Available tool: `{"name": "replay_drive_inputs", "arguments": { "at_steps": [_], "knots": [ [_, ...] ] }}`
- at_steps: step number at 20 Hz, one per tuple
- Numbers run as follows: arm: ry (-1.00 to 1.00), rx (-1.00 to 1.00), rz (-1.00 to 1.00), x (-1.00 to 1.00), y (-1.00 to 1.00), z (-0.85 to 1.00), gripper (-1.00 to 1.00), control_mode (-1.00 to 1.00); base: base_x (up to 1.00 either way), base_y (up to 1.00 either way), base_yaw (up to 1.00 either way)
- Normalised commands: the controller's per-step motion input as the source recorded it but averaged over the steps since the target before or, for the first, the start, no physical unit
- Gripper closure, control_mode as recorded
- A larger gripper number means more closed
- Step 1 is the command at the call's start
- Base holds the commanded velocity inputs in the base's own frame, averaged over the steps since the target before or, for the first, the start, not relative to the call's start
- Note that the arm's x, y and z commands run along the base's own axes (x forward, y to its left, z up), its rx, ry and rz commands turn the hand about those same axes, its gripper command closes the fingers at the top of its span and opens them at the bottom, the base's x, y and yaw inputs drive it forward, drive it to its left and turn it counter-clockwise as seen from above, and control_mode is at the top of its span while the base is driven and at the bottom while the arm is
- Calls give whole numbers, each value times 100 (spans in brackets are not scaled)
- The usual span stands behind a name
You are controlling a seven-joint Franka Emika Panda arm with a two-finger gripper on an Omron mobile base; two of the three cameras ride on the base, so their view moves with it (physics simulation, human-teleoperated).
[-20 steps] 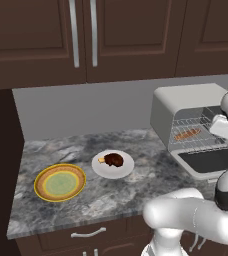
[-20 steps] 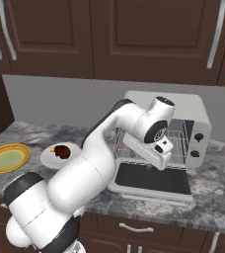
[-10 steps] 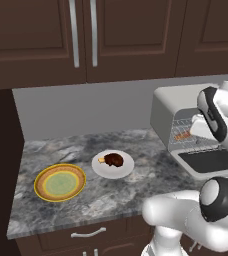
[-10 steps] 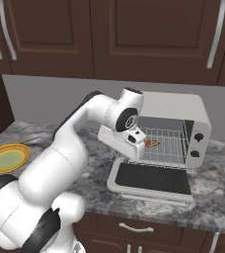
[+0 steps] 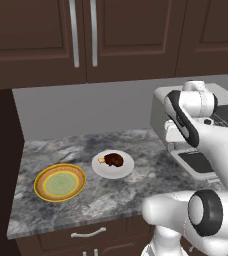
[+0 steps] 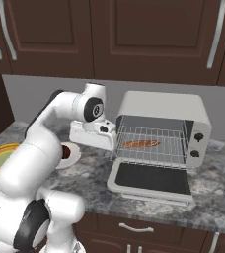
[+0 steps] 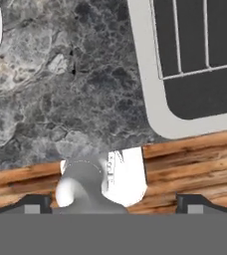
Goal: Open the toaster oven door. Place the baguette on the bottom rack in the toaster oven and place the steak on the top rack.
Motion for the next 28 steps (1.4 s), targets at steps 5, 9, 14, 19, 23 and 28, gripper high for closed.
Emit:
{"name": "replay_drive_inputs", "arguments": {
  "at_steps": [5,9,14,19,23,28],
  "knots": [
    [15,-1,27,17,62,4,-100,-100,0,0,0],
    [11,0,41,18,51,2,-100,-100,0,0,0],
    [12,-1,47,12,49,0,-100,-100,0,0,0],
    [9,0,55,5,48,-3,-100,-100,0,0,0],
    [2,1,61,-3,41,-14,-100,-100,0,0,0],
    [0,20,45,3,26,-11,-100,-100,0,0,0]
  ]
}}
